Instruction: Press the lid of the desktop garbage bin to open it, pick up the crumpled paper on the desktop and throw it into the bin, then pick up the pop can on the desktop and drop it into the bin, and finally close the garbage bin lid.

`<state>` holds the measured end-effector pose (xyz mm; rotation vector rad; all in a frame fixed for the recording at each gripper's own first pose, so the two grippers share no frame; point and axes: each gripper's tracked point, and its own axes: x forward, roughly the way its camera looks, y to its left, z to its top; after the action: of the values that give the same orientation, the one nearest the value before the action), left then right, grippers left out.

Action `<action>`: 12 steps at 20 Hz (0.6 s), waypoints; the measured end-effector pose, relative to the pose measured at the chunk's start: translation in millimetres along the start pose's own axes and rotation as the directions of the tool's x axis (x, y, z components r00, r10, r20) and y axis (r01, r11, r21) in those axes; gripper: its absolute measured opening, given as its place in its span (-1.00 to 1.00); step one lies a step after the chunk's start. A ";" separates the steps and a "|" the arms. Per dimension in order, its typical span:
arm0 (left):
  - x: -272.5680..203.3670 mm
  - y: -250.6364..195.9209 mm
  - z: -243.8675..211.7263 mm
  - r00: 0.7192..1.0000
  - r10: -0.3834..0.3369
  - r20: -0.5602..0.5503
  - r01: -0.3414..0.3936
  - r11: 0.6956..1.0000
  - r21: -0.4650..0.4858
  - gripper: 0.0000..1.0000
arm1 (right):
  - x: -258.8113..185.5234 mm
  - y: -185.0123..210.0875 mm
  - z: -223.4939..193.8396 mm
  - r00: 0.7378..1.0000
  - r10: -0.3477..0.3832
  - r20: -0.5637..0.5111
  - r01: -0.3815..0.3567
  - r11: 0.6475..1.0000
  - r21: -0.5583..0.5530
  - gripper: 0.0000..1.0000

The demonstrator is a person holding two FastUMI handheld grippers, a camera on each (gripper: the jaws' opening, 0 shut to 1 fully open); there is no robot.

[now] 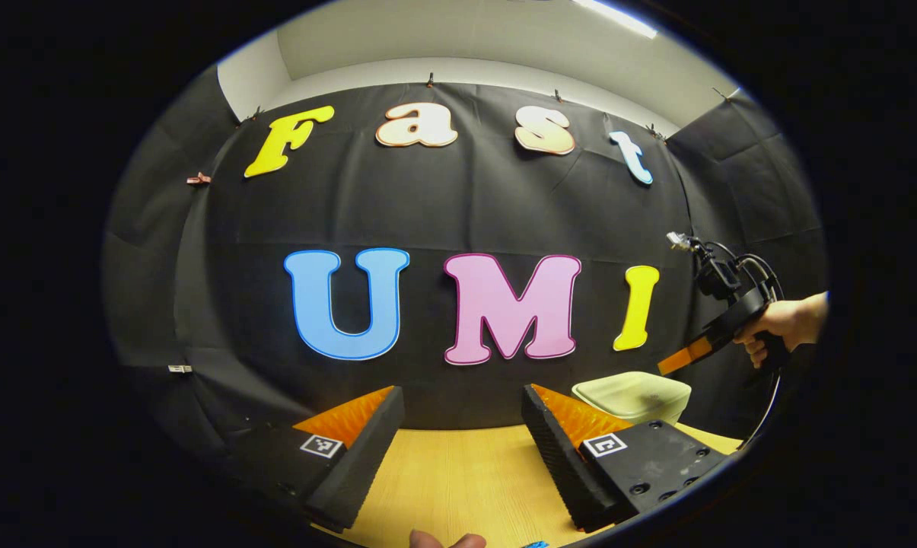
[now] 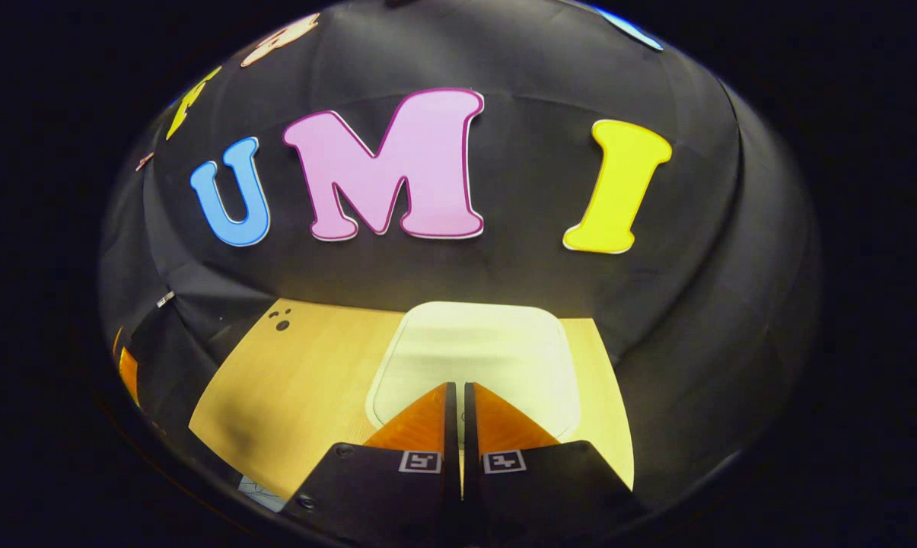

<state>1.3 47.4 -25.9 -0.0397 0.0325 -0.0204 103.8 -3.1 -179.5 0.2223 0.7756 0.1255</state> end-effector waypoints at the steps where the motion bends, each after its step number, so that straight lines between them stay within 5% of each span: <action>1: -0.1 0.8 -1.1 1.000 0.006 -0.002 -0.006 1.000 -0.001 0.98 | 5.6 0.0 -3.4 1.000 0.006 -0.012 -0.006 1.000 0.003 -0.89; 12: 1.3 -0.4 -10.7 0.999 0.046 -0.026 -0.047 0.999 -0.010 0.98 | 39.6 -10.8 -36.0 0.993 0.020 -0.116 -0.018 1.000 0.012 -0.89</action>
<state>2.3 46.6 -36.6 -0.0491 0.0591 0.0257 106.8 -0.4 -233.9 0.2340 0.8901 0.1533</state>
